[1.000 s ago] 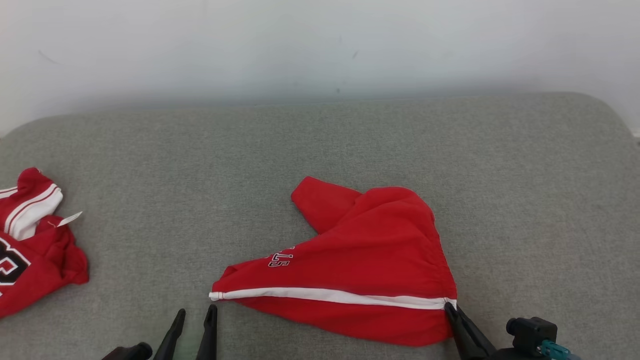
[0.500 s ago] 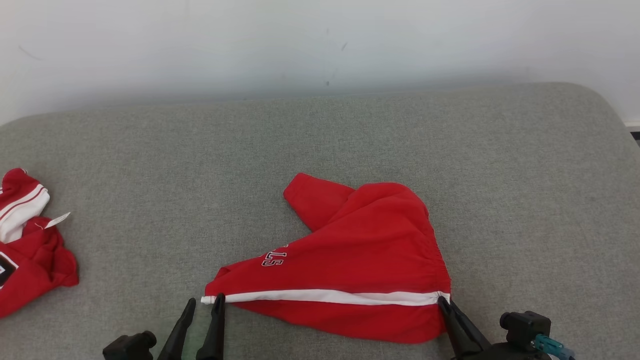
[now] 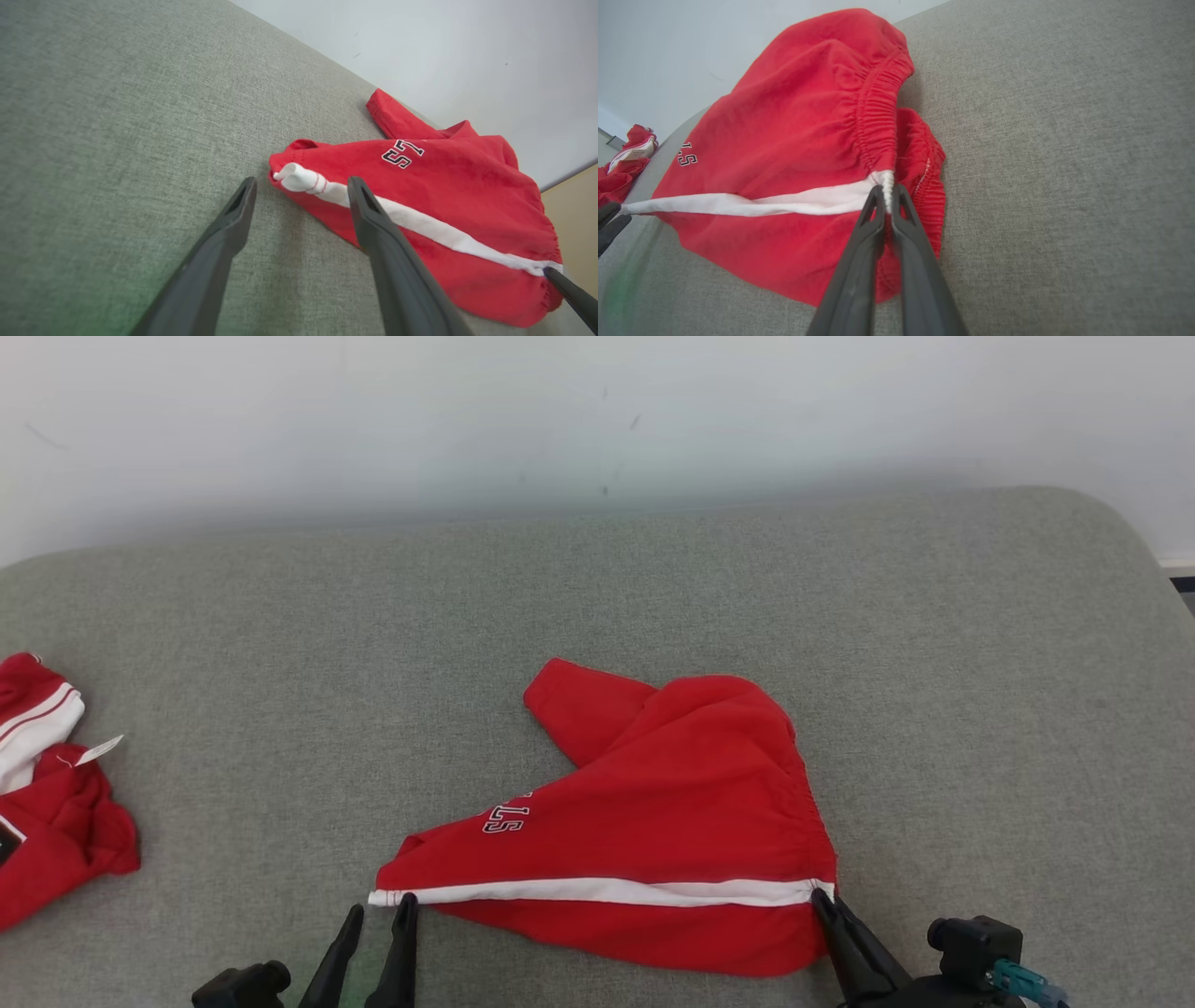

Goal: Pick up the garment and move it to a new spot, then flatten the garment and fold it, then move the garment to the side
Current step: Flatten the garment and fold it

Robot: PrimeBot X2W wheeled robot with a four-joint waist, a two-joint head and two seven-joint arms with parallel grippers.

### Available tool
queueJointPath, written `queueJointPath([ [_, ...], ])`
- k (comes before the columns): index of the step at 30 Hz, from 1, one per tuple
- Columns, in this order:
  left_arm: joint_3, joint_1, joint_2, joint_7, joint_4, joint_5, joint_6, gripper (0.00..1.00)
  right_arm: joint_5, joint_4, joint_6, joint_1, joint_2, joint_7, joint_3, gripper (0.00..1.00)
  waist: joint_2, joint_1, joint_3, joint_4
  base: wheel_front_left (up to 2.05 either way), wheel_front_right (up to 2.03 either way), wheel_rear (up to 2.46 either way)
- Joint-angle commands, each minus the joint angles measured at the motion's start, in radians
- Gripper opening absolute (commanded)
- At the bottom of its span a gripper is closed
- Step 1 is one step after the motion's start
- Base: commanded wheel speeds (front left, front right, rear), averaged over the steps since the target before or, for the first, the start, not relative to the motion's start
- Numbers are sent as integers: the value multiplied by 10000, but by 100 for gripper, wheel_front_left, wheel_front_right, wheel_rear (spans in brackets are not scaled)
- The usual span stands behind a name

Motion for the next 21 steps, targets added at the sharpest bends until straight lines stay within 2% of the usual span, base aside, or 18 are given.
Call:
queueJointPath([
  [1,6,-144,67,-11,115,-33,-1,100,-86,-47,-7,-51,25,-2,19,0,0,0,21,-11,0,0,0],
  [14,155,-351,45,-11,336,33,-2,100,-120,-83,-7,-153,43,-2,105,0,0,0,138,-53,0,0,0],
  [17,119,-313,57,-11,313,-50,-2,71,-143,-79,-7,-142,49,-2,115,0,0,0,149,-40,0,0,0],
  [18,103,-314,69,-11,314,-69,-2,43,-149,-81,-7,-145,55,-2,115,0,0,0,157,-35,0,0,0],
  [20,79,-333,87,-11,326,-86,-2,18,-134,-80,-7,-158,59,-2,107,0,0,0,176,-23,0,0,0],
  [21,62,-333,81,-11,337,-96,-2,0,-142,-79,-7,-167,63,-2,95,0,0,0,184,-15,0,0,0],
])
